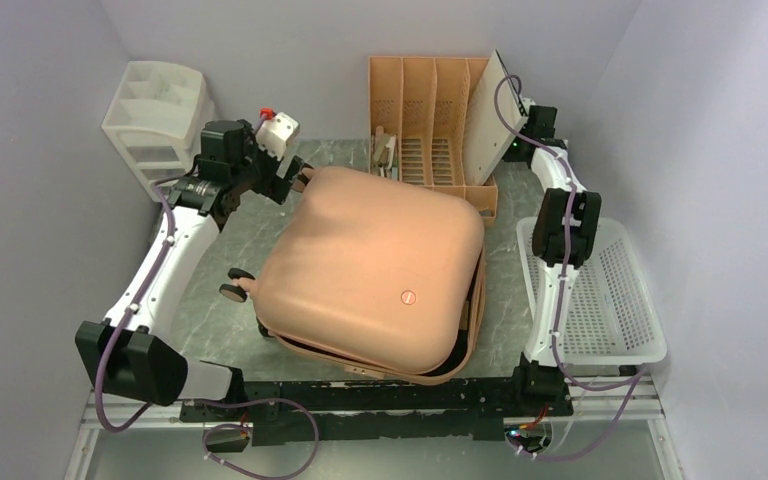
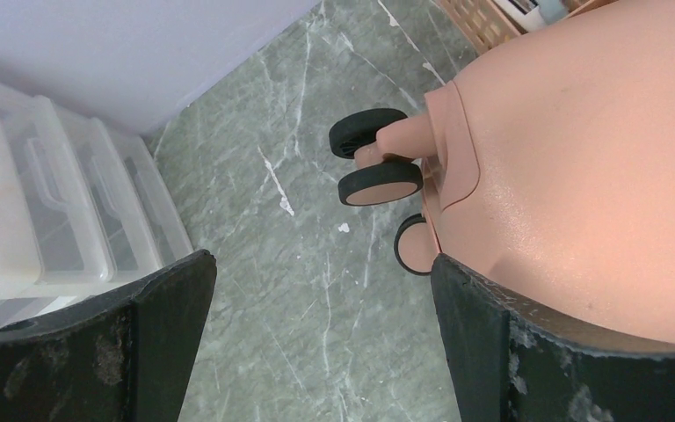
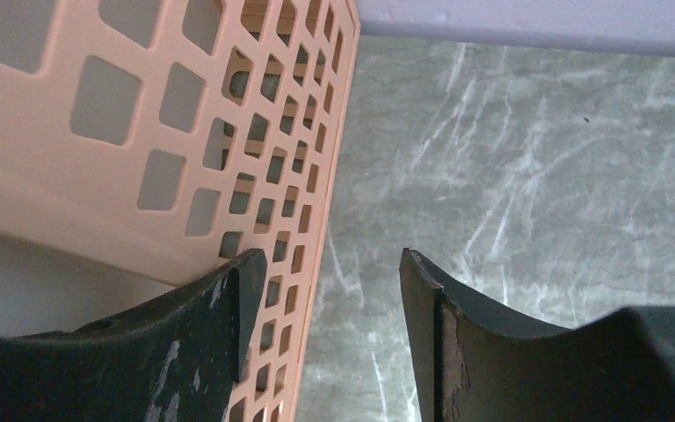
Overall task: Open, take out, and arrange the luggage
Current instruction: Move the distractor to the center of the board, then open the luggage at the center of the board.
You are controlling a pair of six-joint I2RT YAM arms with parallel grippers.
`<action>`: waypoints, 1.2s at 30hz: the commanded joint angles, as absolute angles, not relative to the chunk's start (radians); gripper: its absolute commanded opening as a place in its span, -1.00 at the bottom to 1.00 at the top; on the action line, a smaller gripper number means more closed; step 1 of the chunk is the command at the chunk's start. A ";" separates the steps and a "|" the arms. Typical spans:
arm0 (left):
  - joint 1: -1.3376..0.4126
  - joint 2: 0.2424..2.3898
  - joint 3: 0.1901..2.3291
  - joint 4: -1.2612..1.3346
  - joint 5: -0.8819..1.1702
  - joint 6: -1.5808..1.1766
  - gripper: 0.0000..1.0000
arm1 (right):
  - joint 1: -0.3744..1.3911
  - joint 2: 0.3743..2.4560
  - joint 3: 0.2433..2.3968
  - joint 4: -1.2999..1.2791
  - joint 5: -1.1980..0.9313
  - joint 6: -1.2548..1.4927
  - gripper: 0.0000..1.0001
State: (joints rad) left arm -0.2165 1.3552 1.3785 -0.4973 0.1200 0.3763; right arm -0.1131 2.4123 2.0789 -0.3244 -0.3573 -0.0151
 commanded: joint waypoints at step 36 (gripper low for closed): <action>-0.256 0.960 1.349 -0.955 0.471 0.903 0.94 | -0.100 1.377 1.431 -0.612 -0.572 -0.573 0.89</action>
State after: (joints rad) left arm -0.2523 1.0515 1.3003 -0.7803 0.4076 0.7418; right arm -0.1280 1.5455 1.5627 -0.5316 -0.5022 -0.3828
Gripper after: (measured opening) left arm 0.969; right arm 0.939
